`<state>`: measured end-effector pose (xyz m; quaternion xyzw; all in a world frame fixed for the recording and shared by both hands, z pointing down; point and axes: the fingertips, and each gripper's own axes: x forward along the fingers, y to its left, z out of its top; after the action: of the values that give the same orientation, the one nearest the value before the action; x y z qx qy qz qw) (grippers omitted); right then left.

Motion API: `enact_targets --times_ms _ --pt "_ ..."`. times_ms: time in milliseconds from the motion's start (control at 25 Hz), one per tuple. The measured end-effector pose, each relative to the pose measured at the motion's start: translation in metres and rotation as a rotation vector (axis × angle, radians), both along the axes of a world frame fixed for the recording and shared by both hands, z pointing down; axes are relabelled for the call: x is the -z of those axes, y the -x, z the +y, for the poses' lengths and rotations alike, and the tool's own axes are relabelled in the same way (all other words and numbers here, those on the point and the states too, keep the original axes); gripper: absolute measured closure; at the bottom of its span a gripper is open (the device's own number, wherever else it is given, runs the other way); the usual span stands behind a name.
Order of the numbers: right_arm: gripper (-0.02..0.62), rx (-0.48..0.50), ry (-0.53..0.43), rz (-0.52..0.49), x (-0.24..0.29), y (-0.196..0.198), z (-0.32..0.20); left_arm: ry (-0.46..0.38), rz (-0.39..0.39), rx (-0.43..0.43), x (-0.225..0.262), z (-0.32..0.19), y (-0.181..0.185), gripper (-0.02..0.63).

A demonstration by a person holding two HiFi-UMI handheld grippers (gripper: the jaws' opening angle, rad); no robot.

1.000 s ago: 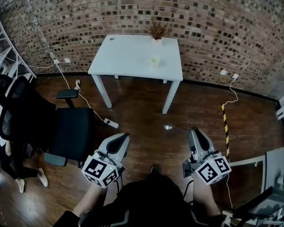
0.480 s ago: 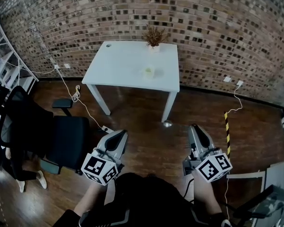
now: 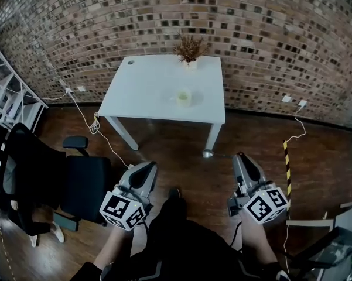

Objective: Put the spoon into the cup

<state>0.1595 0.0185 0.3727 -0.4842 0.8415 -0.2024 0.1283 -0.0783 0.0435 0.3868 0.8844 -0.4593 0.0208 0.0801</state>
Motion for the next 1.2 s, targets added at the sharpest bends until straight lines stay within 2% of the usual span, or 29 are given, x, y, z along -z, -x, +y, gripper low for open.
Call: enact_targets --times_ms 200,720,880,1200 --pt "0.541 -0.007 -0.002 0.019 -0.003 0.016 -0.050 0.030 0.023 -0.006 -0.006 -0.057 0.017 0.612" --pt "0.541 -0.044 0.010 0.066 0.008 0.082 -0.191 0.005 0.019 -0.124 0.006 -0.194 0.067 0.611" --pt "0.541 -0.068 0.030 0.072 0.006 0.090 -0.223 0.024 0.033 -0.122 -0.001 -0.231 0.080 0.611" --pt "0.541 -0.074 0.089 0.083 -0.018 0.085 -0.280 0.062 0.071 -0.122 -0.014 -0.287 0.075 0.611"
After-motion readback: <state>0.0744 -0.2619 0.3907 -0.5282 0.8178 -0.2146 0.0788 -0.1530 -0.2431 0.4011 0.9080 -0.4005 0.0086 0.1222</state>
